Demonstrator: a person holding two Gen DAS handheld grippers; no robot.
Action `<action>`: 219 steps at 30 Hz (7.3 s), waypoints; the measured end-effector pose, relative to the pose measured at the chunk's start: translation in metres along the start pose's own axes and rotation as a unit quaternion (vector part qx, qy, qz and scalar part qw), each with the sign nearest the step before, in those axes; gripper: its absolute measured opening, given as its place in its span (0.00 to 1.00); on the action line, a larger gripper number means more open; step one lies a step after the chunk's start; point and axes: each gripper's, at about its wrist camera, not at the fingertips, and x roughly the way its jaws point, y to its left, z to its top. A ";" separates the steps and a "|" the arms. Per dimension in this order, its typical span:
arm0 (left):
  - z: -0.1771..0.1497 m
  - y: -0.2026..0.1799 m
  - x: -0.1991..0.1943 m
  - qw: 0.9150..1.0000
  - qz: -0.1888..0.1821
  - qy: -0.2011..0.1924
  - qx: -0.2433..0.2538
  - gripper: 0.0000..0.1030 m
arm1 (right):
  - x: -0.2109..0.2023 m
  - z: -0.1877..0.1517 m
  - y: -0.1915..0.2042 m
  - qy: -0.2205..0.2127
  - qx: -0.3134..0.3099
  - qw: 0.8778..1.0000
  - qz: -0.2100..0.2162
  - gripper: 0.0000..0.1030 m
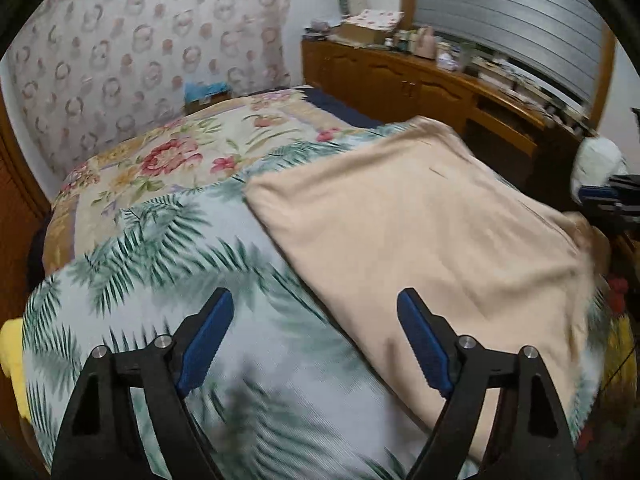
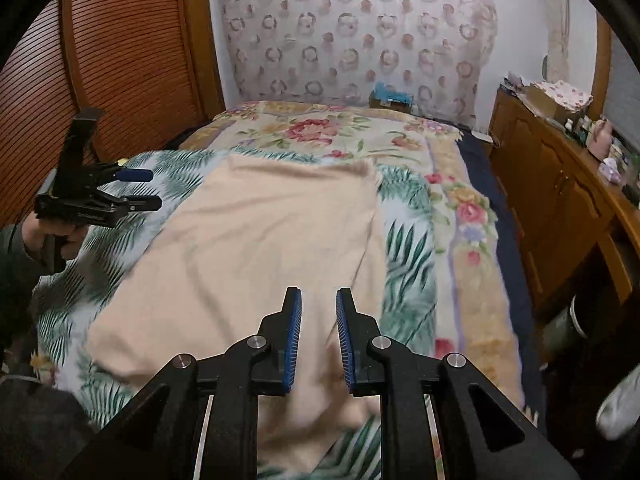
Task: Fold small clothes
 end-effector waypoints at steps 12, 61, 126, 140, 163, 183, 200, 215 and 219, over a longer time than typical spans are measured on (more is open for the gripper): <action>-0.074 -0.060 -0.057 0.997 -0.071 0.002 -0.035 0.74 | -0.019 -0.032 0.011 0.020 -0.012 1.000 -0.020 0.18; -0.118 -0.087 -0.074 0.984 -0.155 0.002 -0.091 0.04 | -0.069 -0.068 0.016 -0.072 0.028 0.996 -0.052 0.34; 0.081 0.041 0.034 0.989 -0.020 -0.074 -0.128 0.03 | 0.090 0.114 -0.049 -0.065 0.068 0.996 0.004 0.07; 0.068 0.036 0.055 0.997 -0.017 -0.041 -0.067 0.75 | 0.088 0.106 -0.057 -0.074 0.045 0.996 -0.010 0.48; 0.080 0.074 0.108 0.991 0.049 -0.006 -0.122 0.75 | 0.137 0.123 -0.097 -0.032 0.089 0.995 -0.004 0.02; 0.078 0.050 0.120 0.991 -0.030 0.020 -0.131 0.43 | 0.165 0.119 -0.100 0.041 0.084 0.995 0.026 0.59; 0.083 0.031 0.039 0.989 -0.070 -0.072 -0.112 0.13 | 0.159 0.121 -0.080 0.016 0.037 0.998 0.051 0.17; -0.009 0.066 -0.112 0.977 -0.012 -0.160 -0.140 0.13 | 0.112 0.149 0.033 -0.076 -0.048 0.990 0.106 0.16; -0.039 0.084 -0.131 0.973 0.016 -0.163 -0.164 0.13 | 0.129 0.159 0.070 -0.077 -0.073 0.986 0.128 0.16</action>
